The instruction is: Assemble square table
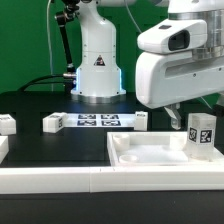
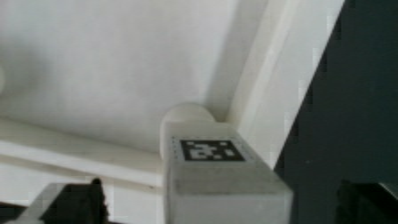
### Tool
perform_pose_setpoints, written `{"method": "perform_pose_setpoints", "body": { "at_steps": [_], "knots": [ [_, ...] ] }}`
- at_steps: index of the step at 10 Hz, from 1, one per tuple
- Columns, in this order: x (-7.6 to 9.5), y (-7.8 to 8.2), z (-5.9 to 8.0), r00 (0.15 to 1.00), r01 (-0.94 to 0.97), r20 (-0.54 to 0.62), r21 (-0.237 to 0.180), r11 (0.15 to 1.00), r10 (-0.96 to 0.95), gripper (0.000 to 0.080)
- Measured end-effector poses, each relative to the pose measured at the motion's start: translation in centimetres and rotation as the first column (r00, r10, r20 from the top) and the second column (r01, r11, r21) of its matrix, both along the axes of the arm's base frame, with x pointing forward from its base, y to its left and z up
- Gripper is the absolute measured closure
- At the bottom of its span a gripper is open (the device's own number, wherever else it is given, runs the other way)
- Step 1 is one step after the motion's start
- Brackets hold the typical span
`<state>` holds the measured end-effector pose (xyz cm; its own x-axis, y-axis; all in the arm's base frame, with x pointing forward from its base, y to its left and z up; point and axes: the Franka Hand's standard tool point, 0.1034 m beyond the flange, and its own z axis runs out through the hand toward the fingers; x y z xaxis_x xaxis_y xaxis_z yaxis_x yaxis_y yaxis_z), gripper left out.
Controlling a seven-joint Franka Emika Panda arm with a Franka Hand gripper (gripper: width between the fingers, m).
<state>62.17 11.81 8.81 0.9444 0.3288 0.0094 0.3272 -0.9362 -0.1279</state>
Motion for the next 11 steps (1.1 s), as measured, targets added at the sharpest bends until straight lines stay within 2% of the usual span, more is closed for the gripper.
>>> {"method": "perform_pose_setpoints", "body": {
  "at_steps": [2, 6, 8, 9, 10, 11],
  "knots": [
    [0.75, 0.68, 0.52, 0.997, -0.030, 0.072, -0.019, 0.999, 0.031, 0.0151],
    [0.23, 0.68, 0.13, 0.997, -0.034, 0.065, -0.021, 0.999, 0.035, 0.0151],
    [0.22, 0.69, 0.12, 0.997, -0.034, 0.065, -0.021, 0.999, 0.035, 0.0399],
    [0.25, 0.65, 0.14, 0.997, -0.033, 0.066, -0.021, 0.999, 0.035, 0.0399],
    [0.27, 0.55, 0.12, 0.997, -0.032, 0.066, -0.022, 0.999, 0.034, 0.0505],
    [0.28, 0.45, 0.10, 0.997, -0.030, 0.065, -0.022, 0.999, 0.031, 0.0505]
  ]
}}
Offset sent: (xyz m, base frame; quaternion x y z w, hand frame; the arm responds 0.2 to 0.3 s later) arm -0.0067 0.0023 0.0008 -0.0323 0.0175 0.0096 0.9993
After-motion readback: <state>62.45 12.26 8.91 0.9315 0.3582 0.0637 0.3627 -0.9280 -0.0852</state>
